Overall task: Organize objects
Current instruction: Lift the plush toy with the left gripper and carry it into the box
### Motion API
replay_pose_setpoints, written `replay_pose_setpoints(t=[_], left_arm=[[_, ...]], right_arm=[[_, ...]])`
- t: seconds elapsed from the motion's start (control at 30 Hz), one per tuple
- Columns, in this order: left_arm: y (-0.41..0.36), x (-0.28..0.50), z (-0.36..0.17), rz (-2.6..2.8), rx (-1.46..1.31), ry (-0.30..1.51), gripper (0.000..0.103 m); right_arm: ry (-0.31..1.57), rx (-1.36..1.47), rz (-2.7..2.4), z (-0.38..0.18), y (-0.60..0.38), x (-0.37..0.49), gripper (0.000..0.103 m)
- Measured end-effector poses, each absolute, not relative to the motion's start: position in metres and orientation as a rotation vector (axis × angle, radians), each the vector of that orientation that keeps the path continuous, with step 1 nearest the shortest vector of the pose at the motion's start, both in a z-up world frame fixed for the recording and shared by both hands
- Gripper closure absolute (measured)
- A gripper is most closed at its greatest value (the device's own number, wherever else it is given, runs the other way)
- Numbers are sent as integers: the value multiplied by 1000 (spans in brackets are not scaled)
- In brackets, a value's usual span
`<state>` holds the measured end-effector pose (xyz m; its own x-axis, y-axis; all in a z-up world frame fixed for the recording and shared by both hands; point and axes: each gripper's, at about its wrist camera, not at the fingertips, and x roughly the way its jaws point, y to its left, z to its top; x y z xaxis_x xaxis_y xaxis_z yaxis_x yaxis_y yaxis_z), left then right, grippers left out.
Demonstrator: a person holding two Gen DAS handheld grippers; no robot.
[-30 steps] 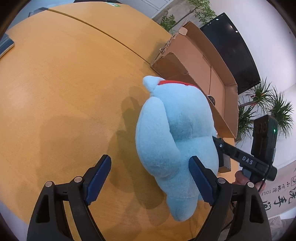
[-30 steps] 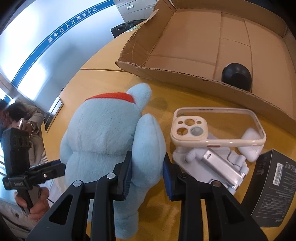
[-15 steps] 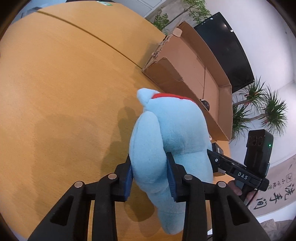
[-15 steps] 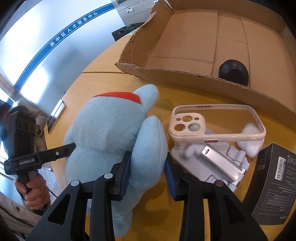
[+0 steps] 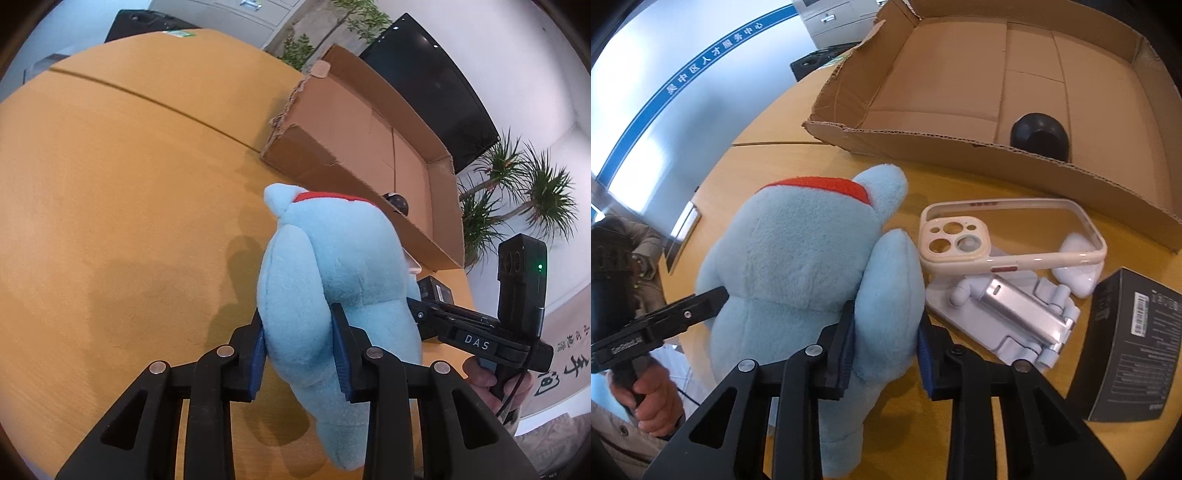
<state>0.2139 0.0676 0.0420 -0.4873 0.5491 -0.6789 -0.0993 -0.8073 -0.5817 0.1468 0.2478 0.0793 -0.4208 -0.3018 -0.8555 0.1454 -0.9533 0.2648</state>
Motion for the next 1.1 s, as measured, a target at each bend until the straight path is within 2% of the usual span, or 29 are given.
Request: replay_pose_setpoints(t=[0.43,1.1], left_arm=[[76,217,80,2372,-1226,-577,74],[132,147,173,2443,-1035,-292,74]], right_arm=[[-228,1423,-2507,104,251,159,79],[-209,1243,-2788,181,279,139,79]])
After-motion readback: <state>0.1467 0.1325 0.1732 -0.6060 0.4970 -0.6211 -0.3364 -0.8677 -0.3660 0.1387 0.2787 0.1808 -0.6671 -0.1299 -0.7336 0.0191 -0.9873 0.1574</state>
